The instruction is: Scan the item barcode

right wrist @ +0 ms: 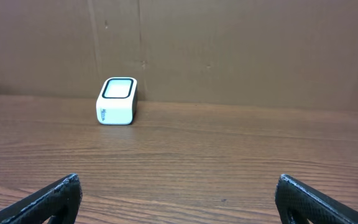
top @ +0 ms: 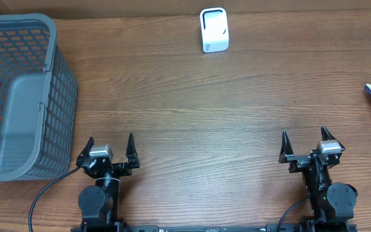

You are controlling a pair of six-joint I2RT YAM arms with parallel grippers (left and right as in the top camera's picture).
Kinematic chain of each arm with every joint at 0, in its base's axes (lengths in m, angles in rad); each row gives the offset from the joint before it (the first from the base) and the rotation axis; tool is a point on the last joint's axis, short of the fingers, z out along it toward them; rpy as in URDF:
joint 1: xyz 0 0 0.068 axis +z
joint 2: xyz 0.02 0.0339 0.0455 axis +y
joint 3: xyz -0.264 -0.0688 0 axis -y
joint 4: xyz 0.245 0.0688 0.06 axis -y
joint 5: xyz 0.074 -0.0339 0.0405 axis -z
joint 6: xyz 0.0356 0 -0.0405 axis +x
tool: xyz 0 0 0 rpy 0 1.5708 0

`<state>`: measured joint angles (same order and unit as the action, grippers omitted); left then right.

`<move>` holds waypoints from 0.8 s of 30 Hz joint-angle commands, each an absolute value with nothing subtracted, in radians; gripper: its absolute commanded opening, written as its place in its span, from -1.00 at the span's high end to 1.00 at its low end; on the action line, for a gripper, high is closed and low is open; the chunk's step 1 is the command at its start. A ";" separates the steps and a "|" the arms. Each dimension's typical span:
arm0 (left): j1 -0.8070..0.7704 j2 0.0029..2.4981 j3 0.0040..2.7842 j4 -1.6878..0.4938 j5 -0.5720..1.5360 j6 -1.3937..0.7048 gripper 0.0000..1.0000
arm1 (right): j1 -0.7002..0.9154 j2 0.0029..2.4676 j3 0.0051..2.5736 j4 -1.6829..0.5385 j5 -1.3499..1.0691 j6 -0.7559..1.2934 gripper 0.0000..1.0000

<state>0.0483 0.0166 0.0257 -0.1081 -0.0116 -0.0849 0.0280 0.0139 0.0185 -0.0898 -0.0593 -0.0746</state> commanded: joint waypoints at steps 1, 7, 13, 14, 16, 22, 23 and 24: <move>0.054 0.004 0.016 -0.106 -0.003 -0.044 -1.00 | 0.033 0.003 0.009 -0.082 -0.053 -0.076 -1.00; 0.054 0.004 0.016 -0.106 -0.003 -0.044 -1.00 | 0.033 0.003 0.009 -0.082 -0.053 -0.076 -1.00; 0.054 0.004 0.016 -0.106 -0.003 -0.022 -0.99 | 0.033 0.003 0.009 -0.082 -0.053 -0.076 -1.00; 0.054 0.004 0.016 -0.106 -0.003 -0.022 -1.00 | 0.033 0.003 0.009 -0.082 -0.053 -0.076 -1.00; 0.054 0.004 0.016 -0.106 0.000 -0.022 -0.99 | 0.033 0.003 0.009 -0.082 -0.053 -0.076 -1.00; 0.052 0.004 0.016 -0.106 0.001 -0.023 -1.00 | 0.033 0.003 0.009 -0.082 -0.053 -0.076 -1.00; 0.052 0.004 0.016 -0.106 0.001 -0.023 -0.99 | 0.033 0.003 0.009 -0.082 -0.053 -0.076 -1.00; 0.052 0.004 0.016 -0.106 0.001 -0.023 -1.00 | 0.033 0.003 0.009 -0.082 -0.053 -0.076 -1.00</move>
